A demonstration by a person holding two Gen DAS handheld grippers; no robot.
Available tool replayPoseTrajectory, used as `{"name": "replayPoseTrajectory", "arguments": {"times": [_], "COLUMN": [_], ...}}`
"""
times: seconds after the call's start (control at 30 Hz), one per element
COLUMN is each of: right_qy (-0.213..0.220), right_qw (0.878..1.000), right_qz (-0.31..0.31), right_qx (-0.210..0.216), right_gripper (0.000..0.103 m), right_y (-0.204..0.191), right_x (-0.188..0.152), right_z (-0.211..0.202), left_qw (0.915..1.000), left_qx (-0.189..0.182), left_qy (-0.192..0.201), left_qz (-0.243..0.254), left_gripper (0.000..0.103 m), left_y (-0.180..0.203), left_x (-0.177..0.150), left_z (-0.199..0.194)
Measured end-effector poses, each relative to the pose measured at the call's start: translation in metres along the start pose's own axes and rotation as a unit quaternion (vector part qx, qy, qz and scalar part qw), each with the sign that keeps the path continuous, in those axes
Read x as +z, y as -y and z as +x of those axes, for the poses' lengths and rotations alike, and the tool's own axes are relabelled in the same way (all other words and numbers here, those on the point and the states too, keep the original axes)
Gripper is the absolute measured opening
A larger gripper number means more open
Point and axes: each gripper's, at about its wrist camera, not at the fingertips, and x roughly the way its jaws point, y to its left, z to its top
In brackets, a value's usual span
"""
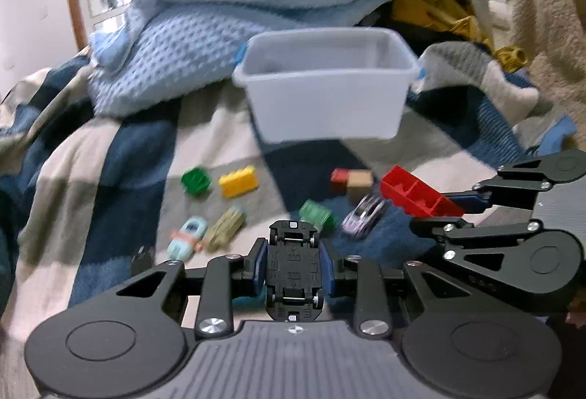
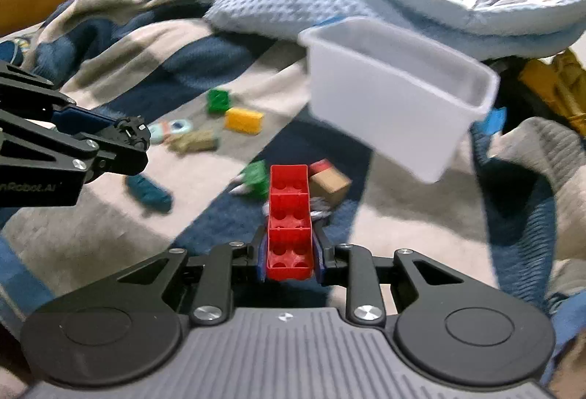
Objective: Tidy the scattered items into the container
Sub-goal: 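Carry the black car and red brick over the white bin with both tools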
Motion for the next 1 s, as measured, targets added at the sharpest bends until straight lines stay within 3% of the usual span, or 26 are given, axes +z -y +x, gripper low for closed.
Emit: {"name": "replayPoseTrajectory", "arguments": {"times": [0.5,0.83,1.0], "right_qy": [0.034,0.092,0.085], "right_qw": [0.999,0.994,0.994], "right_qz": [0.013,0.032,0.046], "right_qx": [-0.032,-0.053,-0.051], "right_gripper": [0.027,0.027,0.027], "right_y": [0.053,0.1,0.126], "right_x": [0.04,0.1,0.124], "right_z": [0.015,0.041,0.069], "left_qw": [0.9985,0.9978,0.9973], "left_qx": [-0.029,-0.017,-0.014], "left_qy": [0.025,0.049,0.06], "left_qz": [0.038,0.042,0.04], "left_gripper": [0.033,0.033,0.033], "left_y": [0.02,0.015,0.015], "left_x": [0.069,0.142,0.18], "left_z": [0.042,0.093,0.125]}}
